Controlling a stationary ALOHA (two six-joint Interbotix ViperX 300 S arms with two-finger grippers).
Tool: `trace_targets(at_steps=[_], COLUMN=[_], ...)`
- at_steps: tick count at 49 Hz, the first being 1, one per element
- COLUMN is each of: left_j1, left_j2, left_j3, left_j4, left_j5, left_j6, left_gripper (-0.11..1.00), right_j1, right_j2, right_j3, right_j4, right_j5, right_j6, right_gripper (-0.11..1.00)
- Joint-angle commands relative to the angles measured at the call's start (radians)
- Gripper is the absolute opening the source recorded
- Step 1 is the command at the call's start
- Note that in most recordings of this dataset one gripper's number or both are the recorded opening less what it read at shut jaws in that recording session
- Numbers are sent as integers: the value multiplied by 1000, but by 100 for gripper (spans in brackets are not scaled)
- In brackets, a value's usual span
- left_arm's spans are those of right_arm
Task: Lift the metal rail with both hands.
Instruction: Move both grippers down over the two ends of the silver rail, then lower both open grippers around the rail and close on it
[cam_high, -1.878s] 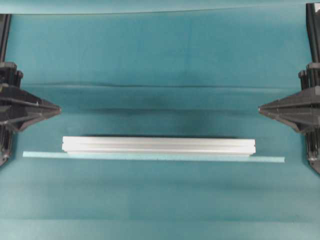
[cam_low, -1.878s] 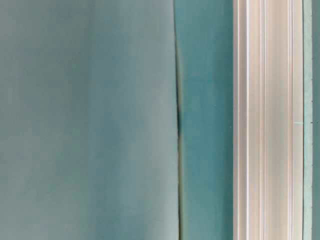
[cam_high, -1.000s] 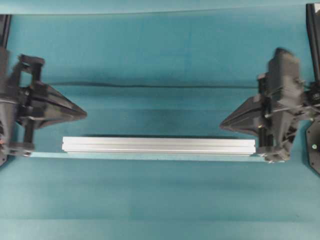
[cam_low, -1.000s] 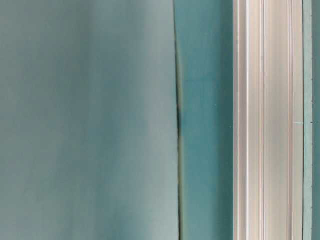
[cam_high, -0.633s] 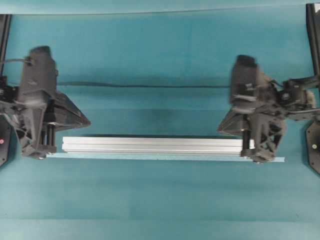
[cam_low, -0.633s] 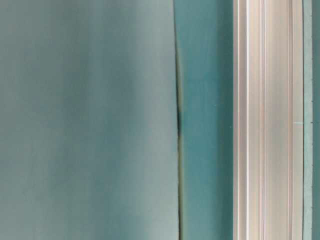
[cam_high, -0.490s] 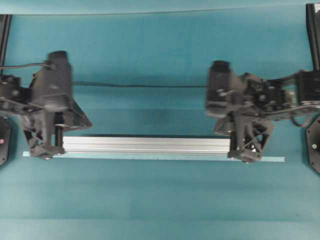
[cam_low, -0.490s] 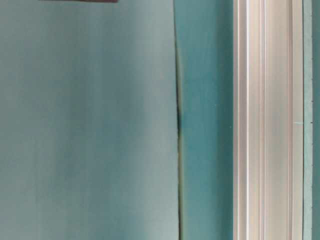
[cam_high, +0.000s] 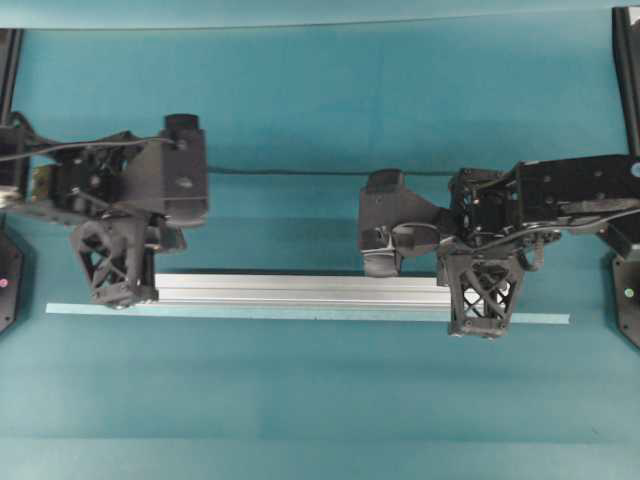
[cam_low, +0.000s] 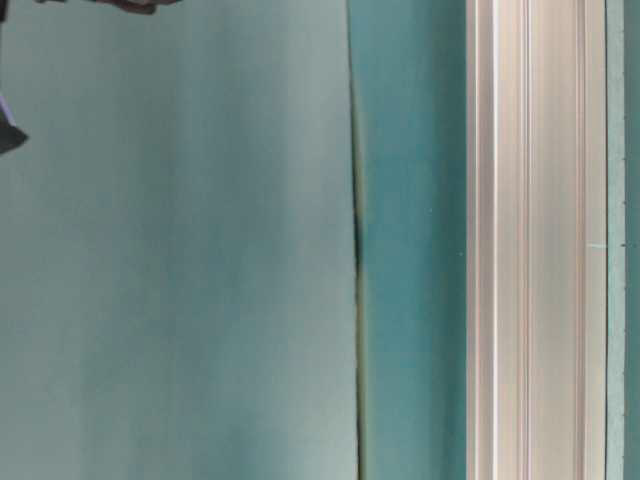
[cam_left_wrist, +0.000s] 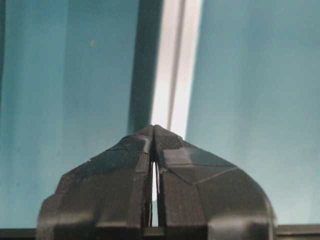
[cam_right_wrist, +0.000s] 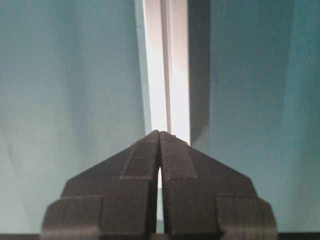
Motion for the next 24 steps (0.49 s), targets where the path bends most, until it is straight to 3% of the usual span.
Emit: trace_targets(at_steps=[1, 18, 24], left_j1=[-2, -8, -17], left_j2=[11, 23, 25], left_j3=[-29, -20, -9], left_j4=[3, 3, 3], left_j5=[20, 0, -17], left_j6=[14, 46, 77], left_gripper=[-2, -2, -2], right_j1=[-12, -17, -18], right_j2=[6, 6, 6], right_j3=[2, 23, 35], right_j4=[-2, -2, -2], right_j5=[-12, -104, -141], right_j6=[-15, -41, -38], right_gripper=[0, 0, 6])
